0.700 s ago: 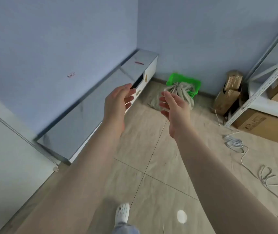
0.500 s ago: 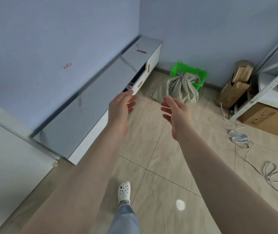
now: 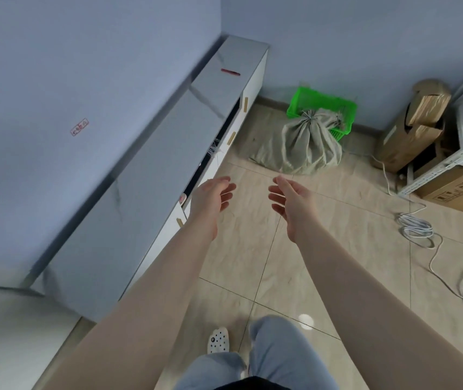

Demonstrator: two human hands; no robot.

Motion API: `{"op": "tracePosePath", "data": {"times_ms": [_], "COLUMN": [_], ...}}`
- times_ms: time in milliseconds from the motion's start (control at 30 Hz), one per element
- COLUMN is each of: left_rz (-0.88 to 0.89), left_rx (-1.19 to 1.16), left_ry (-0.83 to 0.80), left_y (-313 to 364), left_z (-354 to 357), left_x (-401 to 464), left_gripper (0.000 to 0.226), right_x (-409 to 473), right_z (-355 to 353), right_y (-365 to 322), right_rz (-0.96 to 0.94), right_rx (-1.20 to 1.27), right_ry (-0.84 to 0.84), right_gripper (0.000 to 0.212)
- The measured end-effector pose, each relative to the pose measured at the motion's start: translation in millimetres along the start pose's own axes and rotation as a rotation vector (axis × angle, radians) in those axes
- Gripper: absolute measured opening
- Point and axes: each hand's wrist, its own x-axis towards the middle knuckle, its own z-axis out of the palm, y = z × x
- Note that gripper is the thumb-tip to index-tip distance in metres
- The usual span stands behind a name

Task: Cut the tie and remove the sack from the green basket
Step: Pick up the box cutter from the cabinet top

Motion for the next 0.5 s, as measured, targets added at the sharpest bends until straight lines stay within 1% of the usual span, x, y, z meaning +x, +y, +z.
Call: {"op": "tracePosePath", "data": {"times_ms": [267, 367, 500], "left_rz": [-0.065, -0.059, -0.07], "left_rx": [0.053, 0.052, 0.042], "left_ry": [0.003, 0.019, 0.025], "left_y": [33, 51, 73], "left_z": [76, 114, 156], "left_x": [117, 165, 217], "left_gripper": [0.018, 0.016, 0.017], "right_x": [135, 194, 264], "right_z": [11, 9, 10], "right_y": [-41, -69, -107], "right_rz": [0.055, 0.068, 0.089], "right_rx": [-0.065, -0.085, -0.149], "right_ry": [-0.041, -0.075, -0.131], "right_gripper": [0.025, 0.02, 0.024]}}
